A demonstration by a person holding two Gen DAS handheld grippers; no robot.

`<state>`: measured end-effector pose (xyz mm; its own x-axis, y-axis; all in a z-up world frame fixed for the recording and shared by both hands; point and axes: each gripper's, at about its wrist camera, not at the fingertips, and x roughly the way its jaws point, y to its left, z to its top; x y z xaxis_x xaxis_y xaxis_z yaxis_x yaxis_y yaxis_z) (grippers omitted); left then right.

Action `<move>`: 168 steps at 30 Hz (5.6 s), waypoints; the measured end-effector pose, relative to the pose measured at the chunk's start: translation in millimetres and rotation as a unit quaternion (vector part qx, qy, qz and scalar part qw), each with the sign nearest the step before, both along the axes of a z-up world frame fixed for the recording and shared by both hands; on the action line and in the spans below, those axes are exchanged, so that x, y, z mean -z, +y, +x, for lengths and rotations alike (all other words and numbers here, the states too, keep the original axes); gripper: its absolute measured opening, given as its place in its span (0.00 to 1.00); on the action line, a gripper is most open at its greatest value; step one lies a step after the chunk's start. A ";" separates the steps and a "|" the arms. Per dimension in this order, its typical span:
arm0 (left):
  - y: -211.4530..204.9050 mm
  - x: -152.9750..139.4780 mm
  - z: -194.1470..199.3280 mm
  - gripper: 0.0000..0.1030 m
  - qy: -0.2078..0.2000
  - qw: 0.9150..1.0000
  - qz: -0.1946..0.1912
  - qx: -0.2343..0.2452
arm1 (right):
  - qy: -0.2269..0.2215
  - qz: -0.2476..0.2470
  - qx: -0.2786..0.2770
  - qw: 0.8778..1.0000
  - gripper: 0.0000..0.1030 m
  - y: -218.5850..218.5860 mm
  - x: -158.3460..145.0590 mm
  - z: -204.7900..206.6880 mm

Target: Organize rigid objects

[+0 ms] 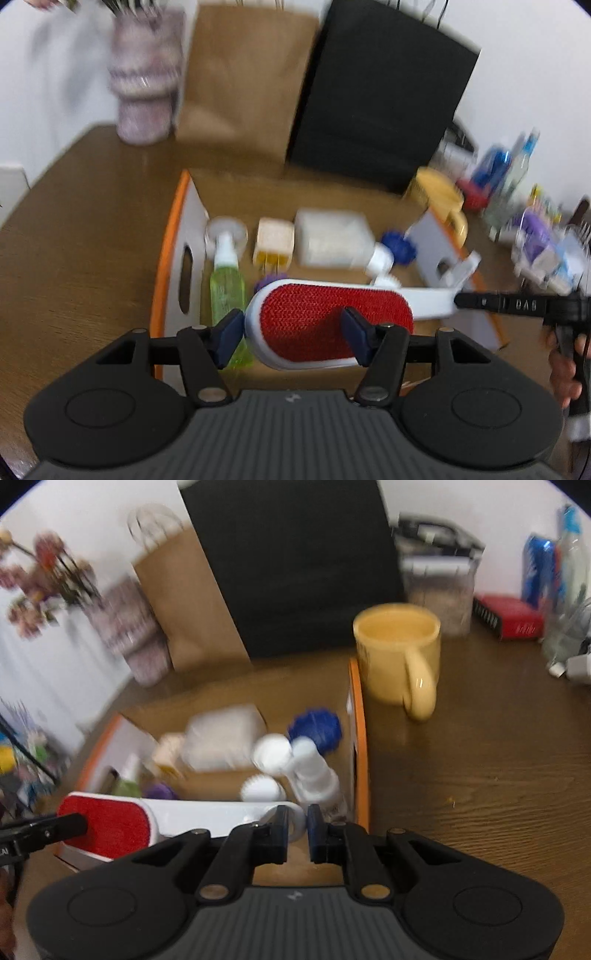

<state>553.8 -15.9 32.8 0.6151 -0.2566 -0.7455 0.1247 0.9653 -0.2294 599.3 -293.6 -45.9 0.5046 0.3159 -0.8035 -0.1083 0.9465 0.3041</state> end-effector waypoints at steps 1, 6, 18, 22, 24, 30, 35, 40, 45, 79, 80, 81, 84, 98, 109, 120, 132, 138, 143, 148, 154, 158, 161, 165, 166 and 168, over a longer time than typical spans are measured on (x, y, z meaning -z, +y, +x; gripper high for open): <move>0.1 4.4 7.4 0.58 0.017 1.000 0.005 0.002 | 0.005 -0.014 -0.011 1.000 0.10 5.1 2.8 2.9; -4.5 18.8 24.0 0.51 0.059 0.997 0.051 0.007 | 0.026 -0.075 -0.062 0.995 0.09 32.0 4.3 12.8; -10.7 30.6 30.6 0.51 0.087 0.994 0.066 0.005 | 0.043 -0.111 -0.068 0.991 0.11 41.1 1.8 18.3; -9.7 20.8 23.5 0.52 0.074 0.995 0.073 -0.002 | 0.033 -0.117 -0.061 0.991 0.13 41.8 -2.8 14.1; -7.7 14.2 18.9 0.52 0.068 0.995 0.072 -0.005 | 0.026 -0.114 -0.055 0.992 0.13 40.0 -9.1 10.1; -3.3 -13.5 -8.0 0.52 0.023 0.996 0.082 -0.018 | -0.017 -0.107 -0.047 0.993 0.14 39.5 -41.0 -16.2; -4.8 -43.7 -51.1 0.62 -0.068 0.992 0.099 -0.024 | -0.091 -0.089 -0.034 0.991 0.17 38.3 -74.5 -57.5; -7.0 -65.2 -98.2 0.64 -0.127 0.987 0.095 -0.034 | -0.133 -0.083 -0.026 0.987 0.18 39.2 -96.4 -104.5; -7.7 -73.4 -153.9 0.73 -0.208 0.971 0.107 -0.044 | -0.215 -0.091 -0.011 0.972 0.44 42.0 -112.6 -161.2; 5.1 -33.4 -349.4 0.91 -0.335 0.935 0.084 -0.081 | -0.341 -0.085 0.049 0.935 0.78 25.4 -74.1 -366.9; 7.2 -29.5 -361.5 0.92 -0.335 0.934 0.084 -0.088 | -0.340 -0.087 0.053 0.935 0.79 26.8 -73.3 -378.5; 9.0 -26.3 -372.0 0.92 -0.337 0.934 0.082 -0.090 | -0.341 -0.088 0.054 0.935 0.79 28.6 -72.8 -390.4; 12.7 -14.8 -410.4 0.95 -0.347 0.929 0.100 -0.085 | -0.350 -0.087 0.041 0.932 0.81 35.1 -71.8 -426.3; 19.0 19.4 -527.9 0.97 -0.363 0.921 0.102 -0.102 | -0.344 -0.084 0.044 0.934 0.95 61.7 -57.2 -555.8; 20.3 27.8 -562.5 0.98 -0.358 0.922 0.099 -0.111 | -0.359 -0.053 0.000 0.932 0.96 88.5 -53.1 -599.4; 19.3 25.7 -563.1 0.98 -0.371 0.917 0.100 -0.106 | -0.362 -0.053 0.006 0.931 0.96 86.7 -57.0 -600.3; 21.2 27.3 -563.9 1.00 -0.375 0.915 0.099 -0.107 | -0.363 -0.055 0.005 0.930 0.96 87.2 -56.7 -598.2; 18.3 27.4 -566.5 1.00 -0.383 0.912 0.102 -0.106 | -0.363 -0.055 0.005 0.930 0.96 86.7 -56.3 -597.8; 18.6 27.2 -566.3 1.00 -0.381 0.913 0.100 -0.105 | -0.362 -0.055 0.005 0.930 0.96 87.0 -56.1 -597.6; 19.2 27.0 -566.1 1.00 -0.380 0.914 0.100 -0.104 | -0.362 -0.055 0.004 0.931 0.96 86.6 -55.7 -597.2; 18.9 27.7 -566.4 1.00 -0.379 0.914 0.100 -0.103 | -0.362 -0.054 0.004 0.931 0.96 86.2 -54.6 -596.7; 19.8 27.2 -566.6 1.00 -0.379 0.914 0.100 -0.104 | -0.361 -0.054 0.004 0.931 0.96 86.4 -53.8 -596.1; 19.8 27.0 -566.5 1.00 -0.379 0.914 0.100 -0.105 | -0.361 -0.054 0.004 0.931 0.96 86.5 -53.0 -595.9; 19.7 26.7 -566.5 1.00 -0.379 0.914 0.100 -0.104 | -0.361 -0.055 0.004 0.931 0.96 86.7 -53.6 -596.1; 20.1 26.7 -566.4 1.00 -0.378 0.914 0.100 -0.104 | -0.361 -0.055 0.005 0.931 0.96 86.6 -53.2 -596.5; 20.0 26.6 -566.2 1.00 -0.379 0.914 0.100 -0.104 | -0.361 -0.055 0.005 0.931 0.96 86.1 -52.3 -596.7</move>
<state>-12.4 4.2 6.2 0.9943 0.0197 -0.1048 -0.0167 0.9994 0.0293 2.6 -207.5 6.4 0.9285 0.2437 -0.2801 -0.2375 0.9698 0.0564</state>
